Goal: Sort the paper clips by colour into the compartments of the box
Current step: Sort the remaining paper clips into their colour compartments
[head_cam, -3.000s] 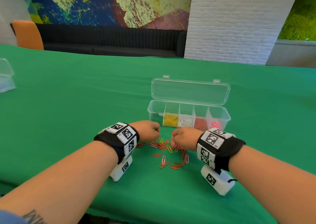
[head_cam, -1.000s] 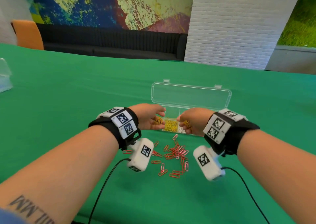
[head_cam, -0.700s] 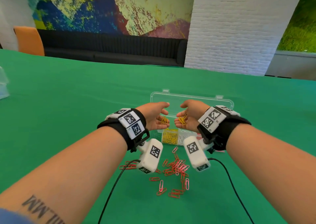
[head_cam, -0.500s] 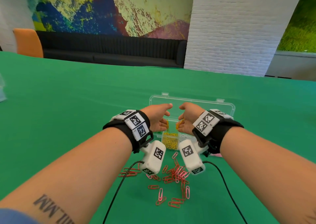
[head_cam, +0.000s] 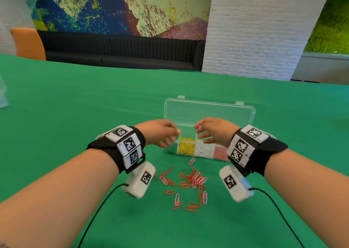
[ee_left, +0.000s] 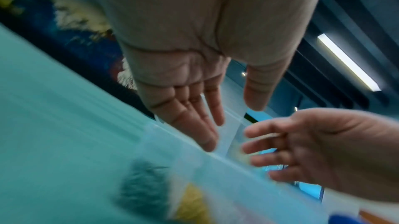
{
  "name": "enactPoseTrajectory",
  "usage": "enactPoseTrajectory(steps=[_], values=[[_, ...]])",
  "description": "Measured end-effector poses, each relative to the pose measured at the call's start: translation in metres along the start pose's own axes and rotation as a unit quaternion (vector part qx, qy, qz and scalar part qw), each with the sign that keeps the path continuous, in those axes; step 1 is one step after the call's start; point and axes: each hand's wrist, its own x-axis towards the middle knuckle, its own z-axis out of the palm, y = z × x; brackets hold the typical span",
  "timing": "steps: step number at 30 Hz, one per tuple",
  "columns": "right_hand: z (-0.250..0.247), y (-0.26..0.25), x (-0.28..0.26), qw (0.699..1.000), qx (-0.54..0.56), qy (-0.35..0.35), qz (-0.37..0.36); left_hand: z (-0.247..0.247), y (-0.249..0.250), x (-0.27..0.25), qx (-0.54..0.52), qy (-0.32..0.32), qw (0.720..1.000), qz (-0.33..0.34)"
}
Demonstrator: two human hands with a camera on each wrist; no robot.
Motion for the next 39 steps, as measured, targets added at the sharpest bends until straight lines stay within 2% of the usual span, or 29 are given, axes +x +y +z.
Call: enactPoseTrajectory(steps=[3, 6, 10, 15, 19, 24, 29, 39], values=[[-0.002, 0.017, -0.025, 0.982, -0.180, -0.028, -0.051, 0.002, -0.020, -0.019, 0.149, -0.052, 0.987, 0.009], [0.002, 0.036, -0.043, 0.943, -0.319, -0.081, -0.051, 0.011, -0.034, -0.033, 0.229, -0.094, 0.969, -0.003], [0.009, 0.055, -0.051, 0.891, -0.441, -0.085, -0.064, 0.024, -0.044, -0.039, 0.322, -0.096, 0.942, 0.006], [0.014, 0.059, -0.050, 0.869, -0.483, -0.089, -0.062, 0.035, -0.047, -0.037, 0.363, -0.085, 0.928, 0.011], [0.018, 0.057, -0.051, 0.860, -0.496, -0.104, -0.068, 0.037, -0.046, -0.034, 0.362, -0.067, 0.930, 0.017], [0.020, 0.060, -0.049, 0.845, -0.520, -0.090, -0.082, 0.036, -0.048, -0.032, 0.358, -0.045, 0.932, 0.025], [0.020, 0.065, -0.046, 0.845, -0.513, -0.096, -0.118, 0.036, -0.050, -0.030, 0.361, -0.059, 0.930, 0.045], [0.023, 0.060, -0.042, 0.806, -0.571, -0.097, -0.125, 0.035, -0.051, -0.026, 0.375, -0.055, 0.924, 0.038]])
